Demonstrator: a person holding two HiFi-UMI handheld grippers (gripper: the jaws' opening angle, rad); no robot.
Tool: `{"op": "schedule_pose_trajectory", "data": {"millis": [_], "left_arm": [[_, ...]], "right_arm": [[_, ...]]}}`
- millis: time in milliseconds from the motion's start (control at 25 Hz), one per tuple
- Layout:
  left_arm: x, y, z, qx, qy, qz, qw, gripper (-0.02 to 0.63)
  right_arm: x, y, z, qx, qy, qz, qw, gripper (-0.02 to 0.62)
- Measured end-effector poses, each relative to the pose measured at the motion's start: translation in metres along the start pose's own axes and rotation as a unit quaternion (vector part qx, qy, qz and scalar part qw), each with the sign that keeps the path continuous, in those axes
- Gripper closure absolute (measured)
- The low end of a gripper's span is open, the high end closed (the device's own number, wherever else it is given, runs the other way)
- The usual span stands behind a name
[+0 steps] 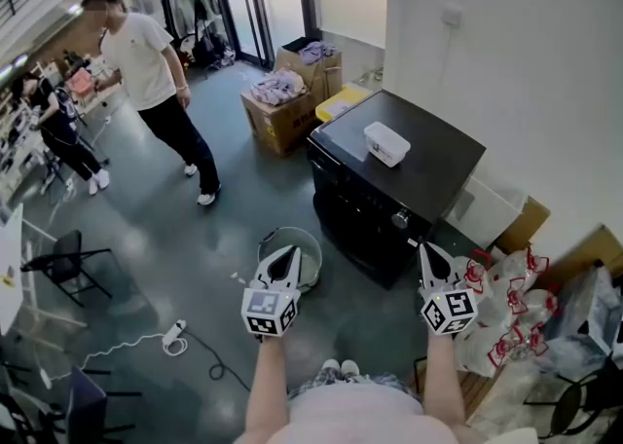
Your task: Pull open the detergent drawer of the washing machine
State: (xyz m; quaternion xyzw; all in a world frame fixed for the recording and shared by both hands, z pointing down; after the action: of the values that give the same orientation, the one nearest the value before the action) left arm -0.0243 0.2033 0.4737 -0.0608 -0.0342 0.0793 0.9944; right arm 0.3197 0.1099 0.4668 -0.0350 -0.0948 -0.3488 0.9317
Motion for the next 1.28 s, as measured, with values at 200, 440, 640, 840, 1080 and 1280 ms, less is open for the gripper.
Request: {"op": "schedule_pose_trajectory", "data": {"millis": [200, 440, 640, 840, 1080, 1280], "left_arm": [[0.002, -0.002, -0.001, -0.001, 0.000, 0.002, 1.0000, 0.582], [0.004, -0.003, 0.002, 0.009, 0.014, 0.018, 0.9997, 0.581], [0.003, -0.003, 0.004, 0.012, 0.033, 0.030, 0.9989, 0.580], [-0.002, 0.000, 0.002, 0.026, 0.046, 0.026, 0.9983, 0.578], [-0.010, 0.005, -0.001, 0.036, 0.047, 0.021, 0.9980, 0.350], [-0.015, 0.013, 0.000, 0.041, 0.040, 0.021, 0.9982, 0.265]], "right_arm": [[0.001, 0.001, -0.001, 0.000, -0.003, 0.002, 1.000, 0.580], [0.002, 0.002, 0.001, 0.000, -0.010, -0.001, 1.000, 0.580], [-0.002, -0.001, 0.002, -0.005, -0.012, -0.012, 1.000, 0.580], [-0.004, -0.002, 0.002, 0.004, -0.031, -0.030, 0.999, 0.534], [-0.009, -0.004, -0.002, 0.023, -0.042, -0.041, 0.998, 0.345], [-0.015, -0.005, -0.002, 0.035, -0.064, -0.048, 0.996, 0.209]]}}
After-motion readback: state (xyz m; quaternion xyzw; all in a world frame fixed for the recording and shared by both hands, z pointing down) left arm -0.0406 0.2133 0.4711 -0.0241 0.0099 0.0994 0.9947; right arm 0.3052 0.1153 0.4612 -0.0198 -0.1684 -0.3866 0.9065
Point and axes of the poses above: the fingertips, and each gripper's own axes: y backward along the fingers, x to its right, z out of its underside, the point moved 9 cm from there along y, backward along the fingers, and after that the axes turned 7 degrees about -y, right-handed, at the moved point
